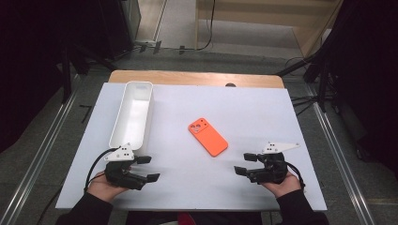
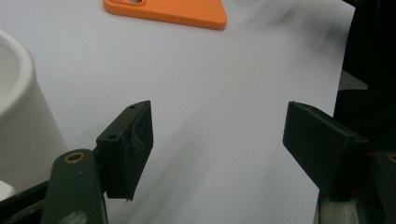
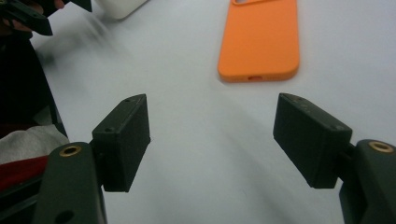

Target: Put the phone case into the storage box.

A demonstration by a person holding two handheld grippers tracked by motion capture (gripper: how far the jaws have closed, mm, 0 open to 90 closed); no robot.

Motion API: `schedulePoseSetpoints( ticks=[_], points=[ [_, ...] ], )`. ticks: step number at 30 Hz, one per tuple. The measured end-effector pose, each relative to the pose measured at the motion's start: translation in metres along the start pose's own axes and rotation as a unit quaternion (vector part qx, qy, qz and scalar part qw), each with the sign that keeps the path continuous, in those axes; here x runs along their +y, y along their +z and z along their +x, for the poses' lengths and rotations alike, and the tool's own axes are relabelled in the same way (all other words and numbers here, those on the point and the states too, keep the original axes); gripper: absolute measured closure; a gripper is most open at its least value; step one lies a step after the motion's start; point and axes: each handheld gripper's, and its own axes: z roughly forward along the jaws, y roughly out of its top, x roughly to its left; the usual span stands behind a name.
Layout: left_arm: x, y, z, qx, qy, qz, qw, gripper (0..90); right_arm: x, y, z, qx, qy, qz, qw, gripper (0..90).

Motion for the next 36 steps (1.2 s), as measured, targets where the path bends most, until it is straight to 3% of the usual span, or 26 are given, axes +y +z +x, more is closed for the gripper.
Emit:
schedulePoseSetpoints(
  ticks=[4,12,22,36],
  points=[
    [0.0,0.001,0.0,0.0,0.0,0.001,1.0,24.8,-0.008,-0.004,-0.003,-0.014,-0.001,0.007,0.9999,25.9],
    [0.0,0.001,0.0,0.0,0.001,0.002,1.0,24.8,-0.008,0.001,-0.003,-0.011,-0.004,0.0,0.9999,25.5],
    [0.0,0.0,0.0,0.0,-0.002,0.0,1.0,24.8,0.006,0.004,-0.008,-0.016,0.003,-0.006,0.9998,18.9],
    [-0.001,0.0,0.002,-0.001,-0.005,0.001,1.0,24.8,0.03,0.014,-0.011,-0.023,0.002,-0.01,0.9997,18.4]
  ],
)
